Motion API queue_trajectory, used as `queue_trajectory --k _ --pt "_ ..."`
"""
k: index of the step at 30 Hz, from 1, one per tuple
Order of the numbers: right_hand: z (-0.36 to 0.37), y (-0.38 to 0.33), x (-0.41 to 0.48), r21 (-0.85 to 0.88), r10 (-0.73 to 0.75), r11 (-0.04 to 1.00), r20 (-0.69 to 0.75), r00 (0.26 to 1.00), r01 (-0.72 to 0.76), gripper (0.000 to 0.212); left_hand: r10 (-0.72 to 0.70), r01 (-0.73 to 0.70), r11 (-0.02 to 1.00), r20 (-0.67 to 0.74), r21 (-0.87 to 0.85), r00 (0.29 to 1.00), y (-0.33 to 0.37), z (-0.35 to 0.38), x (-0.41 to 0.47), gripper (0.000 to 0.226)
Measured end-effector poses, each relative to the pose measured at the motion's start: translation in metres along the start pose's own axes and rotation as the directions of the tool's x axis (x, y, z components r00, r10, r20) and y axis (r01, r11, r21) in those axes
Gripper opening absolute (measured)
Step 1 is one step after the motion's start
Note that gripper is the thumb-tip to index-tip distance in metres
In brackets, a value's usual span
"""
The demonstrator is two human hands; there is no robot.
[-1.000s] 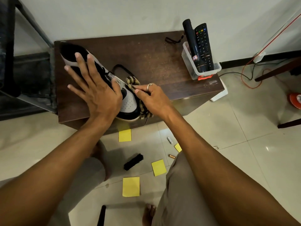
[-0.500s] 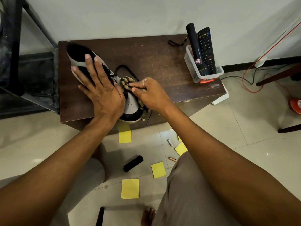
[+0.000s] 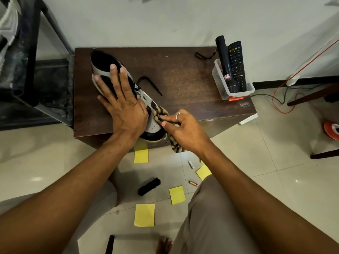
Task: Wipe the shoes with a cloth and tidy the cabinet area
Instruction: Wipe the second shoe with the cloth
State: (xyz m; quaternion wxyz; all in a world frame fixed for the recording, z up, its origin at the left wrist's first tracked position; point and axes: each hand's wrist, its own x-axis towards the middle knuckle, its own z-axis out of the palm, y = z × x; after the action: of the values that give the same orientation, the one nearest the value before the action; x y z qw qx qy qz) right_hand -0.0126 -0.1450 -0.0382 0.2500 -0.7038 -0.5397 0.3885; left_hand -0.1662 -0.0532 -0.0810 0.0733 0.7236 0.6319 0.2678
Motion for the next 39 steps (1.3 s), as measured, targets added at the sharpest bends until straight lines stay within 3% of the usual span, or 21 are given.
queue_trajectory --k 7,17,27,34,39 --pt "0.009 -0.030 0.052 -0.088 -0.114 0.991 -0.125 0.986 0.103 0.026 -0.003 0.002 1.000 0.009 0.012 1.000 0.001 -0.001 0.000 0.078" --pt "0.006 -0.010 0.003 -0.059 -0.015 0.998 -0.075 0.997 0.010 0.030 0.000 -0.001 1.000 0.015 0.025 1.000 0.001 -0.001 0.000 0.079" --pt "0.014 -0.025 0.056 -0.144 -0.045 0.989 -0.174 0.984 0.020 0.028 -0.004 0.003 0.999 0.021 0.041 1.000 0.001 0.000 0.002 0.079" --pt "0.017 -0.014 0.014 -0.137 0.009 0.990 -0.107 0.994 -0.024 0.034 0.011 -0.011 1.000 0.004 0.024 1.000 0.001 0.000 0.002 0.081" --pt "0.019 -0.014 0.007 -0.126 0.041 0.990 -0.137 0.990 -0.059 0.030 0.026 -0.026 0.999 0.008 0.018 1.000 0.000 0.001 0.002 0.080"
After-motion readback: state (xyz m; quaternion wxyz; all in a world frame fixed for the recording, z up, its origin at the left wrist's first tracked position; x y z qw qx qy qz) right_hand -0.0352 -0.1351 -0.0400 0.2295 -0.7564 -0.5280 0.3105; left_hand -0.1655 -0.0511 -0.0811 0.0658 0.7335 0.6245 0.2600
